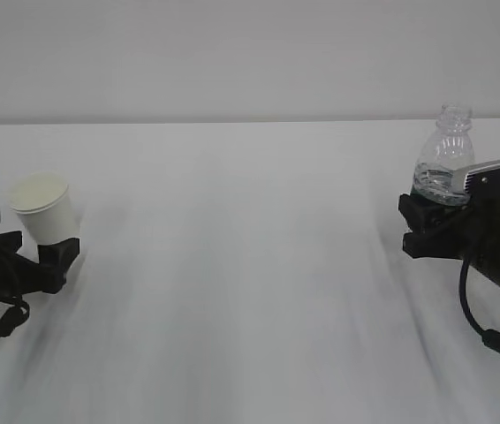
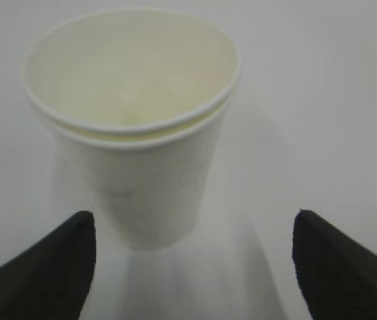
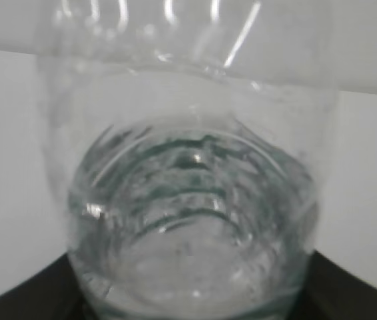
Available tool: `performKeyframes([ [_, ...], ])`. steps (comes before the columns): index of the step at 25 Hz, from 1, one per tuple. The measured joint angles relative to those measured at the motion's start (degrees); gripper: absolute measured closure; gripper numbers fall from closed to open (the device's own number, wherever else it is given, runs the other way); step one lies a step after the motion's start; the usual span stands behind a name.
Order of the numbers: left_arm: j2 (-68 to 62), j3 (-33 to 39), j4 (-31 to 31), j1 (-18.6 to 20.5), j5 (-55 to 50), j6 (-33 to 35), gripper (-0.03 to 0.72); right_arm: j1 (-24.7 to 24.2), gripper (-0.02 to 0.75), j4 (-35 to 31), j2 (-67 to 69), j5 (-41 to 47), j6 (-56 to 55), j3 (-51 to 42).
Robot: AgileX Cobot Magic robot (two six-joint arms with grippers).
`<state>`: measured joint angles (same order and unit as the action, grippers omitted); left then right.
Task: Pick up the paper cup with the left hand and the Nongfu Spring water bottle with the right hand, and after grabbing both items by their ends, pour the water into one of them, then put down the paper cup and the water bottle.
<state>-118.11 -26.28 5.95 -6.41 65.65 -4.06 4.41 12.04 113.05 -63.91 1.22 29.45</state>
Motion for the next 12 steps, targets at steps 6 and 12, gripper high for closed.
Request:
performKeyframes([
  [6, -1.45, -2.27, -0.55, 0.0, 0.0, 0.0, -0.001, 0.0, 0.329, 0.0, 0.0, 0.0, 0.0, 0.0],
  [12, -1.56, -2.38, -4.56, 0.0, 0.0, 0.0, 0.003, 0.0, 0.329, 0.0, 0.0, 0.0, 0.49, 0.0],
])
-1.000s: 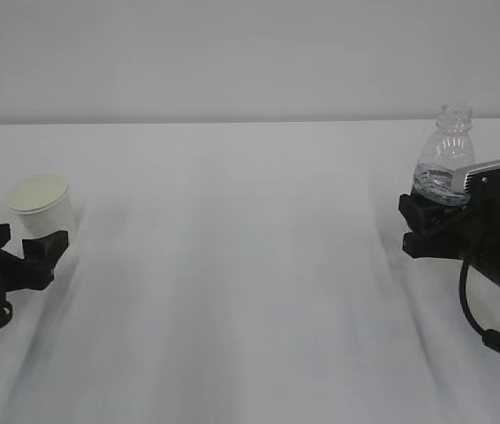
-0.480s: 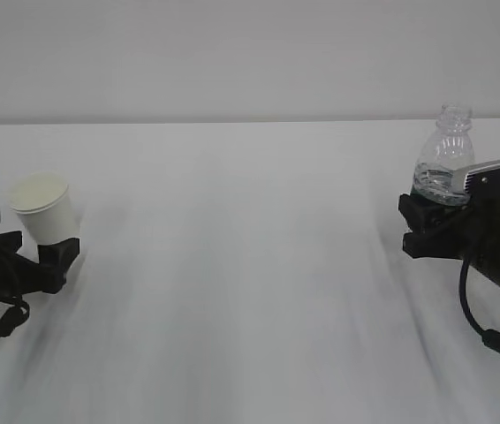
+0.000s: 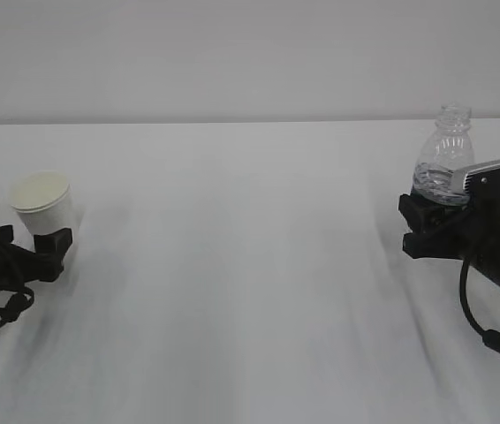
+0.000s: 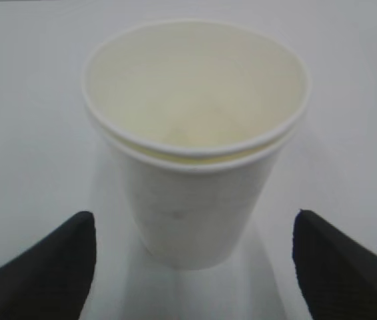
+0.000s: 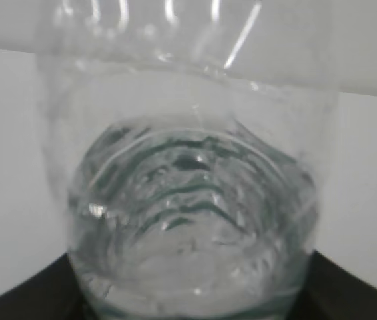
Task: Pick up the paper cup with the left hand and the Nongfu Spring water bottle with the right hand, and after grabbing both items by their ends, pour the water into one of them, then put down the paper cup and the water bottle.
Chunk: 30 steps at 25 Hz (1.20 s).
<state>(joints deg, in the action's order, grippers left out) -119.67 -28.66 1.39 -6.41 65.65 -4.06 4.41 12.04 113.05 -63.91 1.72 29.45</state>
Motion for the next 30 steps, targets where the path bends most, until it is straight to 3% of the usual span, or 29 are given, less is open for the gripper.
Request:
performKeyframes([
  [30, -4.09, -10.11, -0.67, 0.0, 0.0, 0.0, 0.021, 0.0, 0.329, 0.0, 0.0, 0.0, 1.99, 0.0],
])
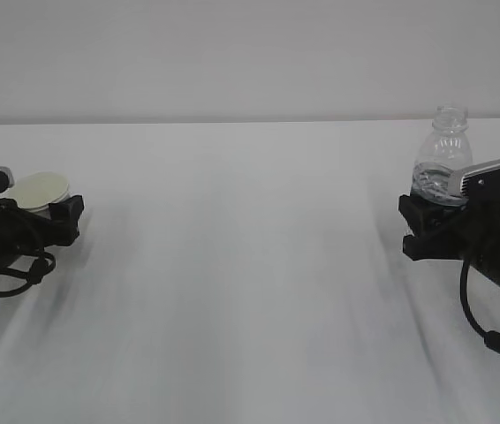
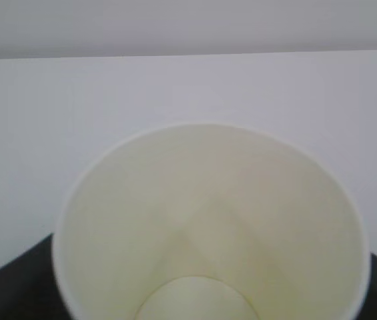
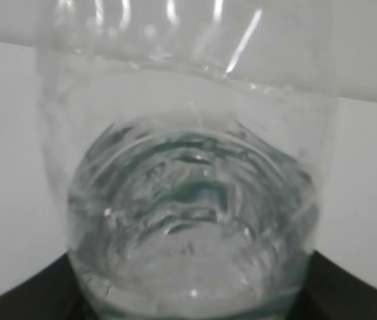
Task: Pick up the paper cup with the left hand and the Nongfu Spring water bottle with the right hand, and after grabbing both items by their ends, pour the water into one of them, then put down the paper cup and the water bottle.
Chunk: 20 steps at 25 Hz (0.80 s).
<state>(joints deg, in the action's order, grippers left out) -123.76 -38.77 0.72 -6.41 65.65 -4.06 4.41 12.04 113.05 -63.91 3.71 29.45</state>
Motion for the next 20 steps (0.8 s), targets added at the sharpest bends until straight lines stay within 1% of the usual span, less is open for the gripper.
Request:
performKeyframes([
  [20, -0.13, 1.1, -0.72, 0.0, 0.0, 0.0, 0.054, 0.0, 0.329, 0.0, 0.0, 0.0, 0.22, 0.0],
])
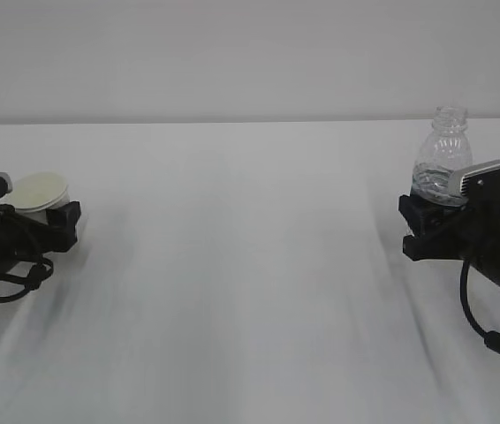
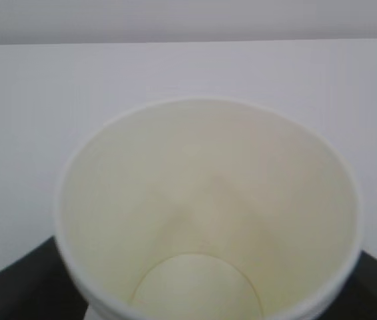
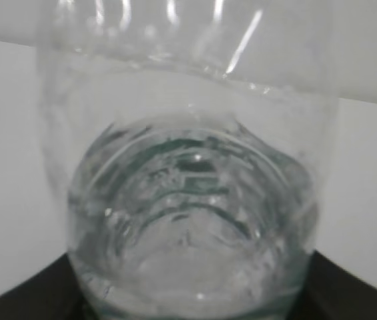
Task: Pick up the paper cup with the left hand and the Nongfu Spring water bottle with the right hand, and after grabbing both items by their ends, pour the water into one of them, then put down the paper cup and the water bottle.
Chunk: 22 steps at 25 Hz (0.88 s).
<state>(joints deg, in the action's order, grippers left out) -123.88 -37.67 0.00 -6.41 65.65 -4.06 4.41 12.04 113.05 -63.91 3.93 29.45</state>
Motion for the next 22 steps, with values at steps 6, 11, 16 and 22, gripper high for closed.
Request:
performKeyframes([
  [6, -1.41, 0.03, 0.0, 0.0, 0.0, 0.0, 0.06, 0.0, 0.329, 0.0, 0.0, 0.0, 0.0, 0.0],
  [11, -2.07, 0.03, 0.0, 0.0, 0.0, 0.0, 0.07, 0.0, 0.329, 0.0, 0.0, 0.0, 0.04, 0.0],
  [16, -2.07, 0.03, 0.0, 0.0, 0.0, 0.0, 0.076, 0.0, 0.329, 0.0, 0.0, 0.0, 0.04, 0.0],
  [22, -2.07, 0.03, 0.39, 0.0, 0.0, 0.0, 0.079, 0.0, 0.329, 0.0, 0.0, 0.0, 0.04, 0.0],
])
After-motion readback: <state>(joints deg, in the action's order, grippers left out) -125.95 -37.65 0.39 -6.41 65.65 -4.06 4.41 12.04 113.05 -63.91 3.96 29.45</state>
